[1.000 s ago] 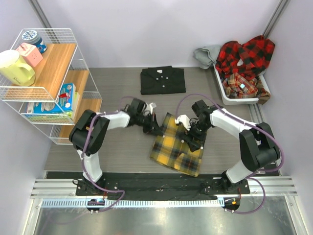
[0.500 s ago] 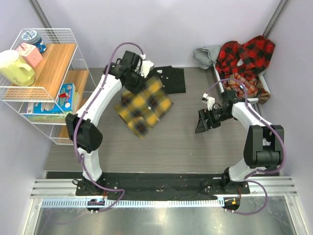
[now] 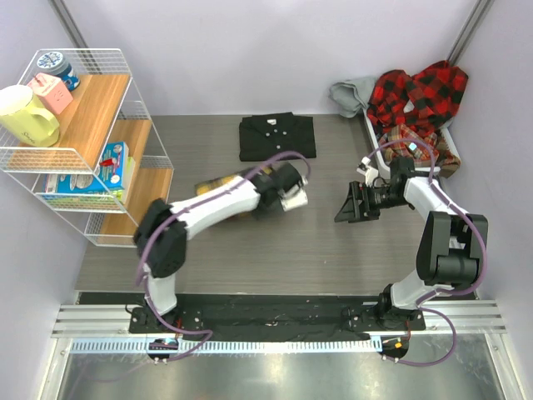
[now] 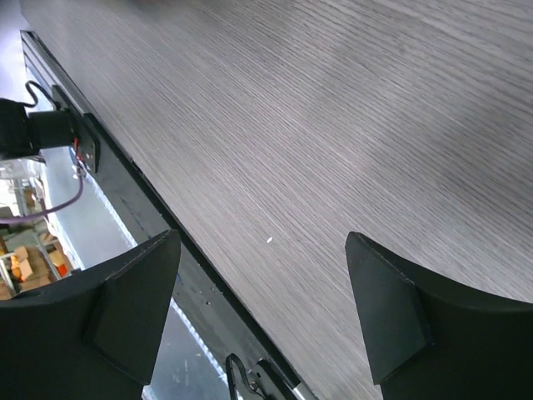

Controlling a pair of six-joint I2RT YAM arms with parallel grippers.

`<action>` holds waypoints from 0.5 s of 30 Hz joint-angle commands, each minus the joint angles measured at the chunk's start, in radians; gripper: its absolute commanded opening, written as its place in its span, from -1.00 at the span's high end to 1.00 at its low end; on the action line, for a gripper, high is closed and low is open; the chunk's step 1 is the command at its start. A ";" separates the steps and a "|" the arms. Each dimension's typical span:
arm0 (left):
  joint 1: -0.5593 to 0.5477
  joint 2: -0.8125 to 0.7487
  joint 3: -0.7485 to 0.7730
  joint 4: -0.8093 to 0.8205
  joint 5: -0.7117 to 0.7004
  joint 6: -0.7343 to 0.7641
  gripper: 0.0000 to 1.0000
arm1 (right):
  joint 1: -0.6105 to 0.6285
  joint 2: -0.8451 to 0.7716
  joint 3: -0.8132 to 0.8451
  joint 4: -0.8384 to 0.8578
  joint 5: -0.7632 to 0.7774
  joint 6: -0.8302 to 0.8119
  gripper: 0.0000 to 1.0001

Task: Fold and stack the long sleeve shirts
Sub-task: Fold the shirt

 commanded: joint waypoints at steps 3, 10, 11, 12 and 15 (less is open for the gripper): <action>-0.068 0.163 0.006 -0.017 0.292 -0.333 0.60 | -0.030 -0.005 0.010 -0.019 -0.047 0.023 -0.72; -0.074 -0.030 0.168 -0.031 0.631 -0.319 -0.54 | -0.044 0.003 0.036 -0.034 -0.073 0.084 -0.75; -0.073 -0.080 0.194 -0.046 0.607 -0.284 -0.53 | -0.043 0.024 0.036 -0.033 -0.096 0.098 -0.73; -0.063 -0.104 0.191 -0.065 0.602 -0.214 -0.53 | -0.043 0.035 0.035 -0.031 -0.105 0.104 -0.72; 0.039 -0.147 0.158 -0.120 0.561 -0.015 -0.34 | -0.044 0.066 0.025 -0.015 -0.140 0.133 -0.69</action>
